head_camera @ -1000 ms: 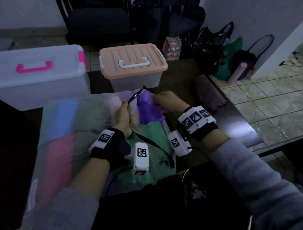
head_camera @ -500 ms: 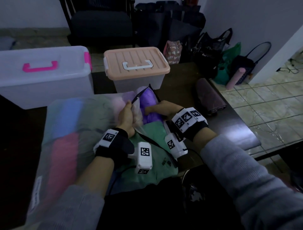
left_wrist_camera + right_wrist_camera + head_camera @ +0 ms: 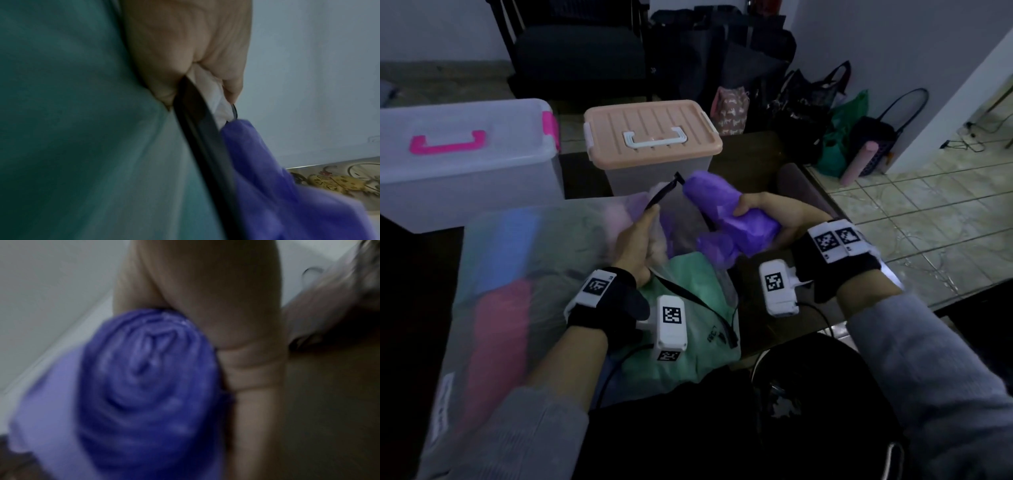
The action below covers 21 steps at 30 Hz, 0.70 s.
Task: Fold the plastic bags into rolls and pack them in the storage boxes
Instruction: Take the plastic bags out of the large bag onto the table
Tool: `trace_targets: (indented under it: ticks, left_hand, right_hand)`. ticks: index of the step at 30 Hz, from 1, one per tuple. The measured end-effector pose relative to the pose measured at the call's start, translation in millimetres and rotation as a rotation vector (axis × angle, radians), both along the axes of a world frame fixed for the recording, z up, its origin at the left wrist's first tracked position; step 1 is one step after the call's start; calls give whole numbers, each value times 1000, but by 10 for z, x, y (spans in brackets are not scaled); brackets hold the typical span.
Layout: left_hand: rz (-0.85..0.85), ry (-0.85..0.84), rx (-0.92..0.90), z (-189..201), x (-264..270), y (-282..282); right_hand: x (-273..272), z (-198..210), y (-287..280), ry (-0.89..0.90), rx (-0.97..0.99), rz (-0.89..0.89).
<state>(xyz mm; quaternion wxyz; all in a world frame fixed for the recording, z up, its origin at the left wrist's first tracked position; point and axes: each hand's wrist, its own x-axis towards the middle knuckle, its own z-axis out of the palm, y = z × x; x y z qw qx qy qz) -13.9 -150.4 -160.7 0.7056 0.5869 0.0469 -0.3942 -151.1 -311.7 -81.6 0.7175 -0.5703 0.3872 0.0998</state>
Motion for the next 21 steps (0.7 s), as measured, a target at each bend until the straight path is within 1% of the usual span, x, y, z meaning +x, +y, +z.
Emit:
trace_targets:
  ticks: [1,2,3,4,5,6,7,8,9,11,13,17,18,21]
  left_hand:
    - [8,1,16,-32,19,-5]
    - [10,-7,26,-58,35,-10]
    - [12,-20,35,-76,47,-10]
    - [9,-31,41,-91,57,-8]
    - [5,-35,41,-85,53,-1]
    - [-1,-35,39,-81,52,3]
    - [-7,-38,41,-73,45,9]
    - [-12,-41,45,-74,42,7]
    - [-15,-46,55,-71,40,9]
    - [-18,-42,64,-77,48,8]
    - [-20,-28,53,-73,51,9]
    - [-37,-16,37,47,-26,33]
    - [-42,-20,35,59,-35,34]
    - [-43,-21,27,60,-37,33]
  right_hand:
    - [-53,7,-61,0,-27,-61]
    - [-92,-12,-137,-6,-97,-142]
    - [-118,-31,-218,-24,-212,-213]
    - [-135,-52,-294,-26,-391,-263]
    - [-144,-71,-360,1,-605,-275]
    - [-150,-79,-402,77,-819,-275]
    - [-160,-111,-465,167,-978,-276]
    - [-166,-116,-492,245,-1059,-288]
    - [-157,-174,-560,292,-1103,-307]
    - [-130,-242,-618,343,-1130,-301]
    - [-102,-308,-649,409,-1125,-262]
    - [-69,-396,-600,614,-1054,-138]
    - [-55,-410,-569,645,-1038,-118]
    - [-11,-503,-553,658,-1038,-109]
